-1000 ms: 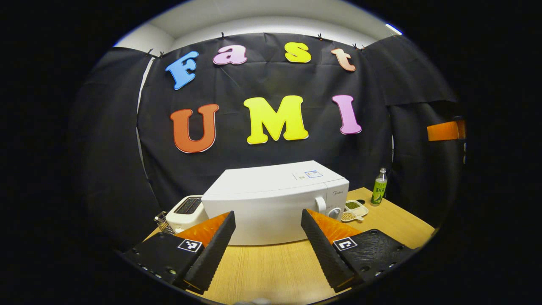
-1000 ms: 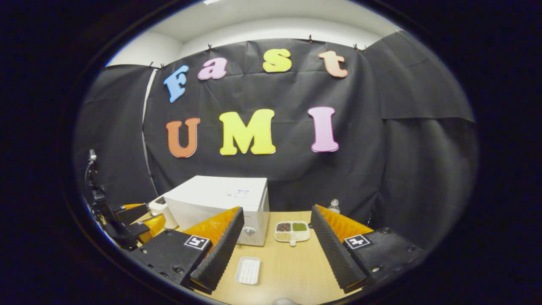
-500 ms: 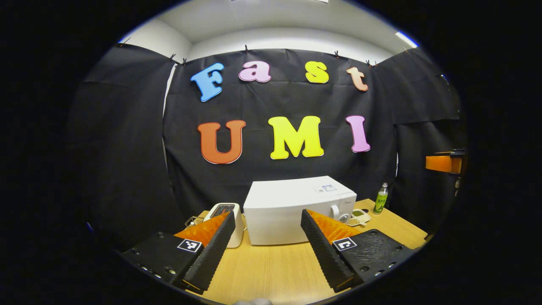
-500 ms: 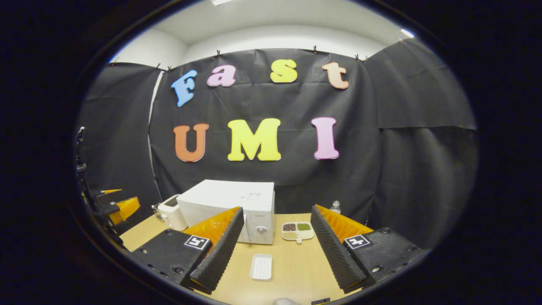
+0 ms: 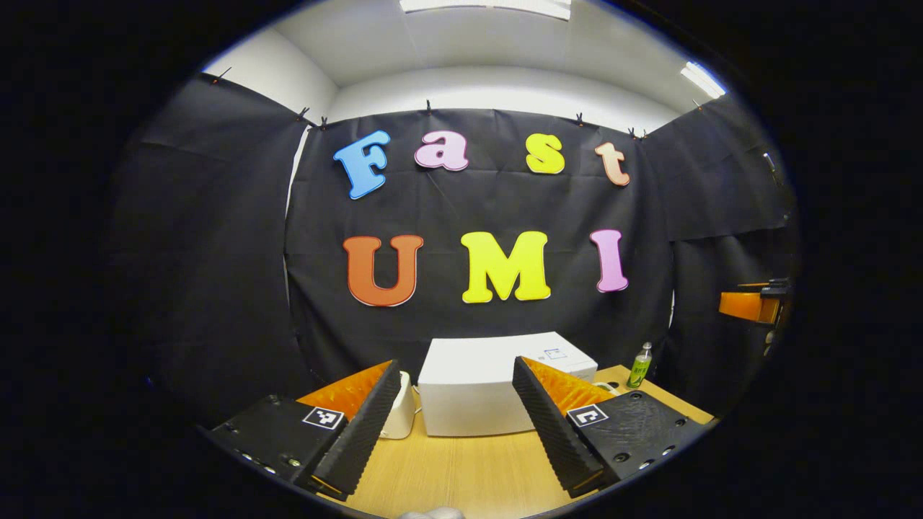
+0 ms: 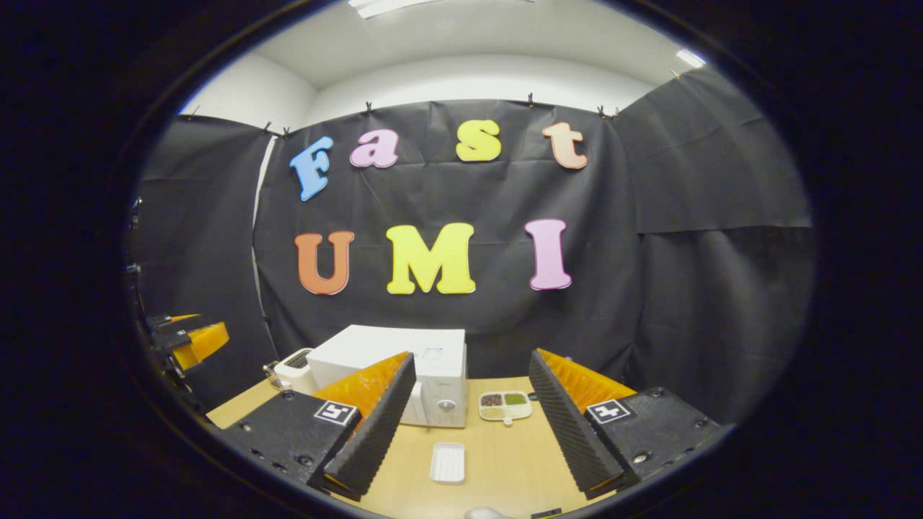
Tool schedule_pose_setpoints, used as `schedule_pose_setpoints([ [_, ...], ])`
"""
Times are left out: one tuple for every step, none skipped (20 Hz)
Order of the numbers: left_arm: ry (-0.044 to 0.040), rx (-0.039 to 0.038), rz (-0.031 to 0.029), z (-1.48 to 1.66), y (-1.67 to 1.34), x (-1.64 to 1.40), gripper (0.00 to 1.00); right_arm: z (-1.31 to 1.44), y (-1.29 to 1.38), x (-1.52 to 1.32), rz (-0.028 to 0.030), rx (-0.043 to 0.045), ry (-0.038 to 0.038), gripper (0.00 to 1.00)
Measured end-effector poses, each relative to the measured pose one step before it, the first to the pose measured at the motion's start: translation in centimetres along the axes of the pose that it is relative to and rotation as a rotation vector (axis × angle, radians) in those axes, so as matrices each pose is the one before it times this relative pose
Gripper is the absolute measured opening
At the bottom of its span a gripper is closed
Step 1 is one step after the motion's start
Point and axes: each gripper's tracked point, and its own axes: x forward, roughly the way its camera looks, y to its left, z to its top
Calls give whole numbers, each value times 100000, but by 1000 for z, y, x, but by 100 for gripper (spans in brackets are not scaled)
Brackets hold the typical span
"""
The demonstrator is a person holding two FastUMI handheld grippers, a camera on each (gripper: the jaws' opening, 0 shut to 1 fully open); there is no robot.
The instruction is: Open the microwave oven with the left hand, put the food in, and close the microwave oven.
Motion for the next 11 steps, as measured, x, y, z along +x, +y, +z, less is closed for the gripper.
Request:
schedule_pose_setpoints([
  [-238,-97,-41,282,0,-156,96,368,99,-333,42,412,-855,92],
  [-925,-115,-238,323,-250,-180,96,51,-83,-33,-151,-262,-287,92],
  [-691,141,-559,300,-353,-95,96,59,-96,-82,-349,-604,3,92],
  [-267,341,-489,68,-174,-89,96,45,-5,-30,-303,-4,-31,92],
  [-16,580,-62,53,-119,-87,96,42,4,-31,-198,433,-93,92],
  [0,449,319,126,-63,-28,96,-48,-65,90,-151,358,10,92],
  [5,126,160,86,-78,20,96,63,16,24,24,14,-117,92],
  [-137,36,-374,44,-217,-28,96,2,-138,-112,-288,-271,35,92],
  [30,-12,-111,-3,-86,-9,96,-88,-30,-57,28,-238,92,92],
  [-1,51,31,-107,-57,-40,96,-270,44,-37,-66,-155,377,92],
  [207,60,115,-85,10,-1,89,21,49,-69,96,-147,161,92],
])
